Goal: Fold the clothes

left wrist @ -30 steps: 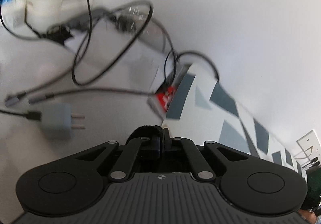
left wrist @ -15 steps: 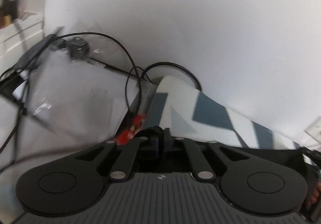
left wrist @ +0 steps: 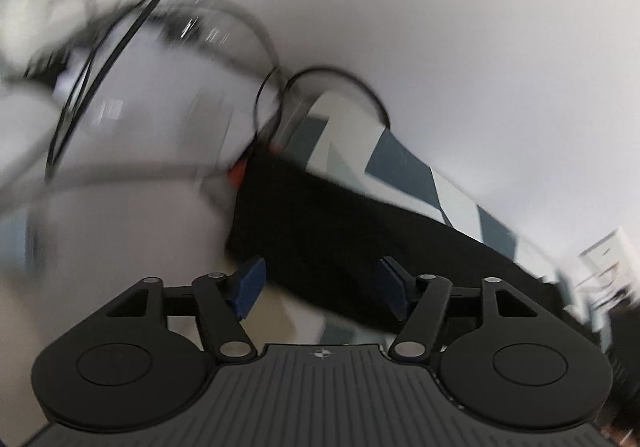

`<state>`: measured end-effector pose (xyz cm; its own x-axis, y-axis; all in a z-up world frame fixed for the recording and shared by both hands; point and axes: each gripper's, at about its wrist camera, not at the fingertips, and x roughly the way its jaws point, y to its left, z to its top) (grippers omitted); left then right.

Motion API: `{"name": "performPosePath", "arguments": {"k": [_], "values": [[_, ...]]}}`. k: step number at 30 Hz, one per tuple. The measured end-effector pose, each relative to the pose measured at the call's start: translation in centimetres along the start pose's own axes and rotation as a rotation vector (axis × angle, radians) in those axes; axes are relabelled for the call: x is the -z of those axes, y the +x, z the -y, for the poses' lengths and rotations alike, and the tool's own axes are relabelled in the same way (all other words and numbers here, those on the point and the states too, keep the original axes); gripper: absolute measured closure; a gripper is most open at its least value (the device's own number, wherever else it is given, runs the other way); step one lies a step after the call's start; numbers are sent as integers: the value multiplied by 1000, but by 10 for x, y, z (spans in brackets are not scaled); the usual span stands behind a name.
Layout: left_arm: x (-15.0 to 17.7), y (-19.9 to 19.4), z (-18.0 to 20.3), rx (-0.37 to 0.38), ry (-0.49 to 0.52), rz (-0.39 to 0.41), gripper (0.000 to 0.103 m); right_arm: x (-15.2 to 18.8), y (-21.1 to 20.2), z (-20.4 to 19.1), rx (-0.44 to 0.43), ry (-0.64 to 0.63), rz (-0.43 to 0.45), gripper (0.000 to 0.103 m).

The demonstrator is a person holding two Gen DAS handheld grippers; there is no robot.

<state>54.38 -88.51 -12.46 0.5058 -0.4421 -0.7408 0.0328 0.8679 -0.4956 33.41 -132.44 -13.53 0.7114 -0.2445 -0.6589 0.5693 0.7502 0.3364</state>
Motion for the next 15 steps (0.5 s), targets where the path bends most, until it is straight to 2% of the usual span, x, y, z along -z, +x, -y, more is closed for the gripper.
{"name": "performPosePath", "arguments": {"k": [3,6,8,11,12,13,14,15], "values": [[13,19,-15,-4,-111,-87,38,28,-22,15,4,169,-61,33],[13,26,-10,-38,-91,-18,38,48,-32,31,19,317,-99,33],[9,30,0,-93,-42,37,38,50,-32,35,13,331,-90,33],[1,43,-4,-101,-87,85,41,45,-21,34,19,301,-63,32],[-2,47,-4,-103,-94,106,68,42,-18,33,22,290,-54,34],[-5,50,-4,-122,-96,116,101,40,-14,32,25,280,-45,34],[-8,52,-4,-146,-97,122,101,37,-10,31,31,273,-36,38],[-12,50,-3,-157,-82,144,101,33,-6,30,45,277,-31,53]]}}
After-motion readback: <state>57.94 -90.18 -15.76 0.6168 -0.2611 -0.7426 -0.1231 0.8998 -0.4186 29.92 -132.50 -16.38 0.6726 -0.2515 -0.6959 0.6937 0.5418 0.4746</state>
